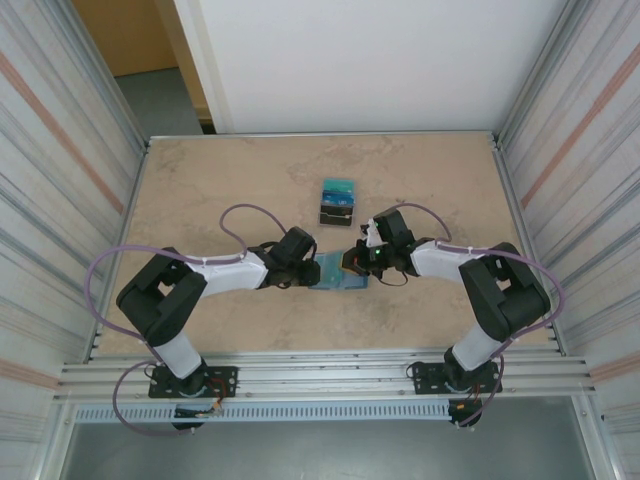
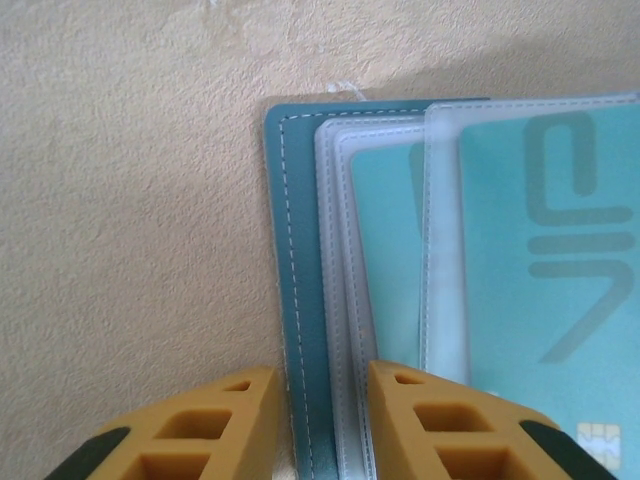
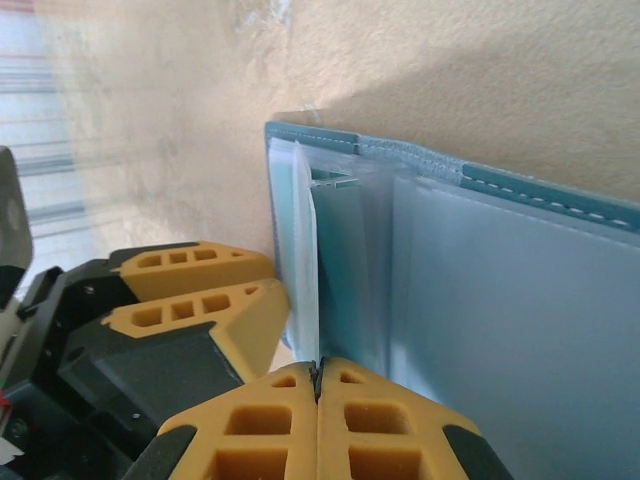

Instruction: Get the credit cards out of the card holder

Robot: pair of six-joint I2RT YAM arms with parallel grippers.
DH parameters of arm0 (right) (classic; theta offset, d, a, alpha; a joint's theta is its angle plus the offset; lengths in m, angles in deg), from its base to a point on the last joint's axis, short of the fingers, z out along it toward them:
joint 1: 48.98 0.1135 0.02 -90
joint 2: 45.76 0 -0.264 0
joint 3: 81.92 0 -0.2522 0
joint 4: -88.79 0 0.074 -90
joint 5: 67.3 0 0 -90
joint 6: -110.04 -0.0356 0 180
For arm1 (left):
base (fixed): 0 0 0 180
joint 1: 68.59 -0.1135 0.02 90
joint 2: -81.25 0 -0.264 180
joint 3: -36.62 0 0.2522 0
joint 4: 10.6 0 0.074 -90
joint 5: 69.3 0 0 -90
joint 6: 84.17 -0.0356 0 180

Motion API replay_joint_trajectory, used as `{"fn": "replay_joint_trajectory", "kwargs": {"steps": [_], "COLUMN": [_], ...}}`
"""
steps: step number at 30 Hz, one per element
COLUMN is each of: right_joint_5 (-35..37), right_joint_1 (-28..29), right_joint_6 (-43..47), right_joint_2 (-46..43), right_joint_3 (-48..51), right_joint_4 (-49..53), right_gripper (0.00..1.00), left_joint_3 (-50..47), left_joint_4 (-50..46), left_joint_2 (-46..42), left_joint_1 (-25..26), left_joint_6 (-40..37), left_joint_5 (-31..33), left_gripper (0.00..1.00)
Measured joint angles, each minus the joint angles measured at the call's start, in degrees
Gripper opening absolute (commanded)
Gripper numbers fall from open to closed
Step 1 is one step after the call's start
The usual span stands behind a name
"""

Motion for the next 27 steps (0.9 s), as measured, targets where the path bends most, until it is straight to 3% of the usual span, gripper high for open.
{"fn": "replay_joint_trajectory", "kwargs": {"steps": [27], "right_joint_5": [11.08], "right_joint_1": [-0.11], "right_joint_6": [10.67], "right_joint_2": [-7.19], "right_joint_3": [-7.34], "right_joint_4": [20.41], "right_gripper": [0.0], "left_joint_3": [-1.36], "left_joint_4": [-2.89], "left_joint_2": [-2.73], "left_joint_1": [-1.29], "left_joint_6": [-0.07], "left_joint_5": [1.92], "left_gripper": [0.3]}}
